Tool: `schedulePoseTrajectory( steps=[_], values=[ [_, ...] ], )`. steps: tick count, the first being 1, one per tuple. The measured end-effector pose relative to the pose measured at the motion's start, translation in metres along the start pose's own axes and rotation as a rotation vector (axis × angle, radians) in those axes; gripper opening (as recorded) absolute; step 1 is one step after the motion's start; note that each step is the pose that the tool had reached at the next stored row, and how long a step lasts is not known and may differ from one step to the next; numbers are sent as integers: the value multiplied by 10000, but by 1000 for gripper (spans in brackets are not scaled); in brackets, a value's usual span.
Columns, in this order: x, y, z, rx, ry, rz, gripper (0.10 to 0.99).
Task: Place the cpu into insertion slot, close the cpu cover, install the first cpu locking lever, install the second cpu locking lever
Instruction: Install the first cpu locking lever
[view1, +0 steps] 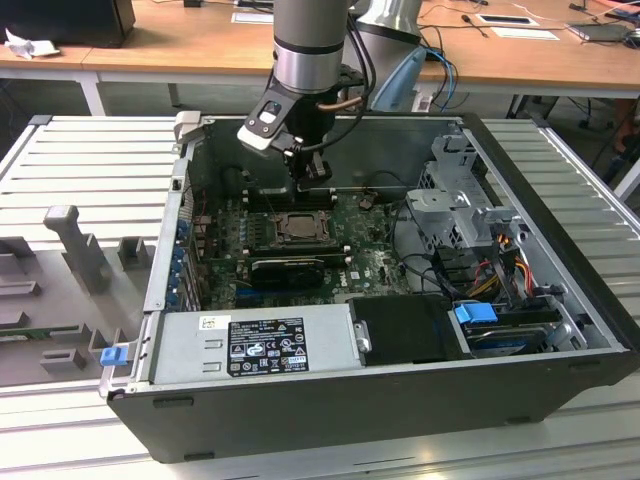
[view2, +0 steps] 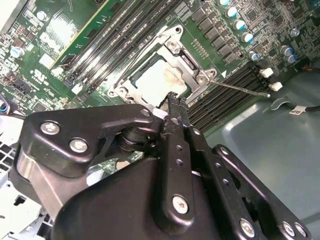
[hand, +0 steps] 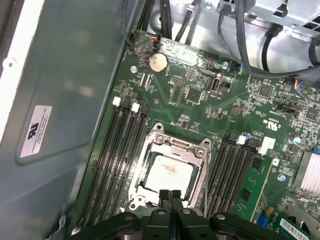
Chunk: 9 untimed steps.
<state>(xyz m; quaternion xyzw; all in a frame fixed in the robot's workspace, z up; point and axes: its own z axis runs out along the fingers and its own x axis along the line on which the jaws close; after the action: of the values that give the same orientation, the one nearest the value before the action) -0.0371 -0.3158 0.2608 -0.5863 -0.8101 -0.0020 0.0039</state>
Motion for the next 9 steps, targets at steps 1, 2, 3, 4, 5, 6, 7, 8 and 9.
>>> schedulePoseTrajectory(
  steps=[1,2,3,4,5,6,7,8,9],
  values=[
    [0,0,0,0,0,-45,106],
    [0,0,0,1,0,-138,106],
    [0,0,0,2,0,-222,106],
    [0,0,0,2,0,-282,106],
    [0,0,0,3,0,-335,106],
    [0,0,0,3,0,-445,106],
    [0,0,0,5,0,-606,106],
    [0,0,0,6,-1,-666,106],
    [0,0,0,6,-1,-715,106]
  ],
)
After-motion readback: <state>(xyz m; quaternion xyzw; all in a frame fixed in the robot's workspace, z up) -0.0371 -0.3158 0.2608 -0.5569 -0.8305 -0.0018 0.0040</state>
